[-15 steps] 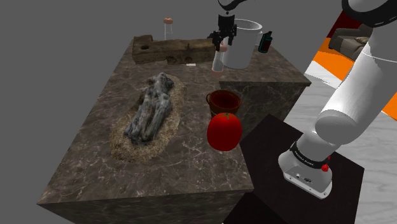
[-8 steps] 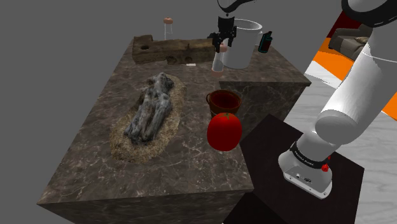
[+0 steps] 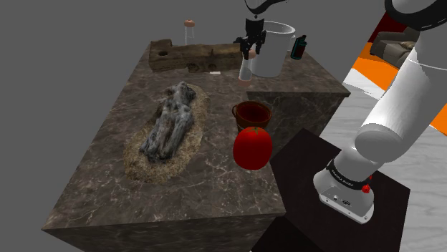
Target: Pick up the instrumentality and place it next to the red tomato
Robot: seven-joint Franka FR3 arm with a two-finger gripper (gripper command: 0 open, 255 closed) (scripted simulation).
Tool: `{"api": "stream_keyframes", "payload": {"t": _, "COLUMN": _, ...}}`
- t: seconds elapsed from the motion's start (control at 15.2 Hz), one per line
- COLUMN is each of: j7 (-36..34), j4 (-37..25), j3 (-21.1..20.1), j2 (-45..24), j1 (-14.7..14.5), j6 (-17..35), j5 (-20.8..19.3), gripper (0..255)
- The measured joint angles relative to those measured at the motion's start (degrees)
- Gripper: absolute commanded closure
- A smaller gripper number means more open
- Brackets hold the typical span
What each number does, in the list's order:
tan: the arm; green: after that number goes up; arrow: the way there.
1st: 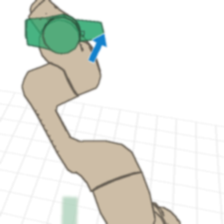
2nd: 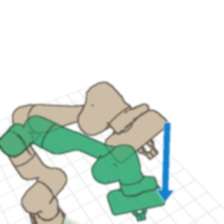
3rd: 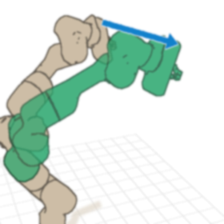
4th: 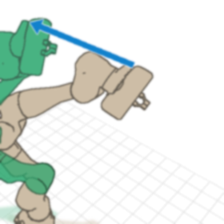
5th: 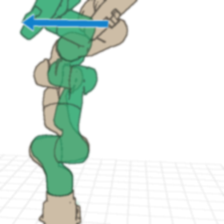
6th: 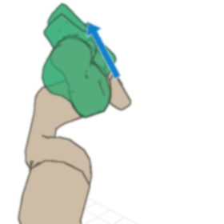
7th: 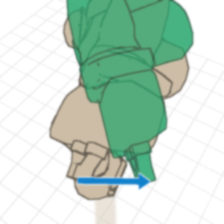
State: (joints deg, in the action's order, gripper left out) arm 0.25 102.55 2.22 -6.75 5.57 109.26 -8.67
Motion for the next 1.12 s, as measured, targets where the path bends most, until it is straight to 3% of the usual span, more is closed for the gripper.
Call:
{"api": "stream_keyframes", "payload": {"t": 0.26, "j7": 0.0, "j4": -0.4, "j3": 0.0, "j2": -0.1, "j1": 0.0, "j6": -0.4, "j5": 0.0, "gripper": 255}}
{"api": "stream_keyframes", "payload": {"t": 1.12, "j7": 1.4, "j4": -9.6, "j3": -0.1, "j2": 0.3, "j1": -0.1, "j6": -9.9, "j5": 0.4, "gripper": 255}}
